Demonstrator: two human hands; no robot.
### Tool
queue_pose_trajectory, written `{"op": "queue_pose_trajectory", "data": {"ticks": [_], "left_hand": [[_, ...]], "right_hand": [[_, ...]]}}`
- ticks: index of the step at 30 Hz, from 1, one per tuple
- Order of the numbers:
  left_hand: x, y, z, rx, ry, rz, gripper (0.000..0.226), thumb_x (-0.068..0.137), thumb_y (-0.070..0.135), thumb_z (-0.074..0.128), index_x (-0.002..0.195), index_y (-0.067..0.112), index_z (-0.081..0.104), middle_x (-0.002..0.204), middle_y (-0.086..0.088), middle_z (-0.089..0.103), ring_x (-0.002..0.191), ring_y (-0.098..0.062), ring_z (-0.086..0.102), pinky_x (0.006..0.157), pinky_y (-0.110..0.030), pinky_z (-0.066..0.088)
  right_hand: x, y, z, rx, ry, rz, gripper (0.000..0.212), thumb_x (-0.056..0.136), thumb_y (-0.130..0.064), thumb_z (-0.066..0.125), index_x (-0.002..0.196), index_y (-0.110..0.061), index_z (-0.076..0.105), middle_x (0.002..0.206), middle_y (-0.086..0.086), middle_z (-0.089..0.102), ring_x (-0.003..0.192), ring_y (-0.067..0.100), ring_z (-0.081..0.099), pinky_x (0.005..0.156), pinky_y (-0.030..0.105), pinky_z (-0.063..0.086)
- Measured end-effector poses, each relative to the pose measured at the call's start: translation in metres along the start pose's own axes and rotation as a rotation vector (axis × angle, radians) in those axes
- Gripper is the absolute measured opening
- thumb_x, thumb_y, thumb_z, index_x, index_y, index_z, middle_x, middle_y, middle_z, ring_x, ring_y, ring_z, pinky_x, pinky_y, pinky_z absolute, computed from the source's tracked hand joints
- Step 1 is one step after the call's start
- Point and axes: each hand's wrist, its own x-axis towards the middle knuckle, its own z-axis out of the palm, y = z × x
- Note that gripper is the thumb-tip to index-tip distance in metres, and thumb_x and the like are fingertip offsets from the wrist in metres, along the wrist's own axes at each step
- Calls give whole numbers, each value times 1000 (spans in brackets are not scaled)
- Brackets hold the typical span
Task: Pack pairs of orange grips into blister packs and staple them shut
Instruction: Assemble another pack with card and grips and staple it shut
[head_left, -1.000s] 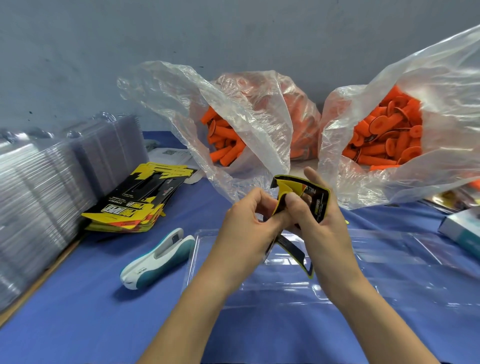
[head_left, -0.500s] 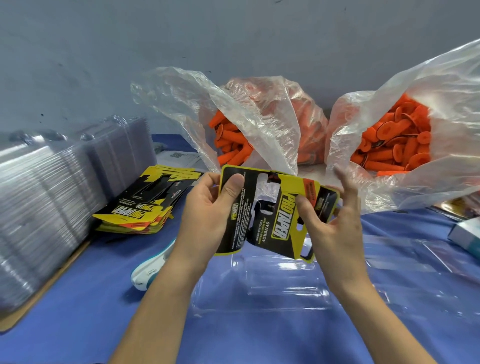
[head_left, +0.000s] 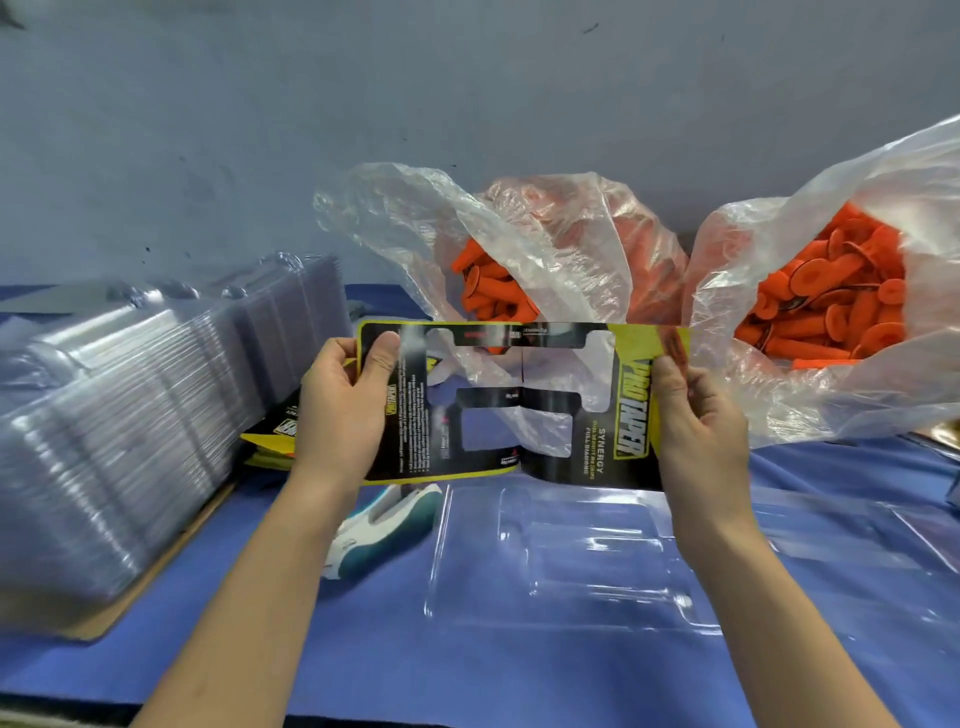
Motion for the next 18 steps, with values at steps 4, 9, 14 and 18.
{"op": "queue_pose_trajectory", "data": {"ticks": [4,9,14,18], "left_hand": [[25,0,-24,92,29,9,23,92,44,65,87,22,61,86,1,72,77,-15,65,78,-44,53],[52,8,-54,243,39,47,30,94,40,63,98,11,64,93,-3,71,87,-21,67,83,-41,51],[88,21,-88,386,131,19,40,96,39,60,109,1,64,108,-18,69,95,-31,65,86,-42,50],[113,42,-102,476,320,203,41,95,42,56,112,5,58,108,-12,66,99,-29,62,80,-32,43]], "right_hand": [[5,3,5,47,43,40,25,100,-32,55,94,-10,66,71,-9,70,65,7,63,60,26,55],[11,9,4,69,95,65,26,101,-33,53,85,-17,66,66,-13,68,60,4,60,57,23,53],[15,17,2,54,172,90,27,103,-34,50,84,-20,64,64,-15,68,58,0,62,56,19,53],[18,21,0,18,195,111,28,104,-34,48,84,-23,64,67,-15,69,63,3,63,70,32,54]]}}
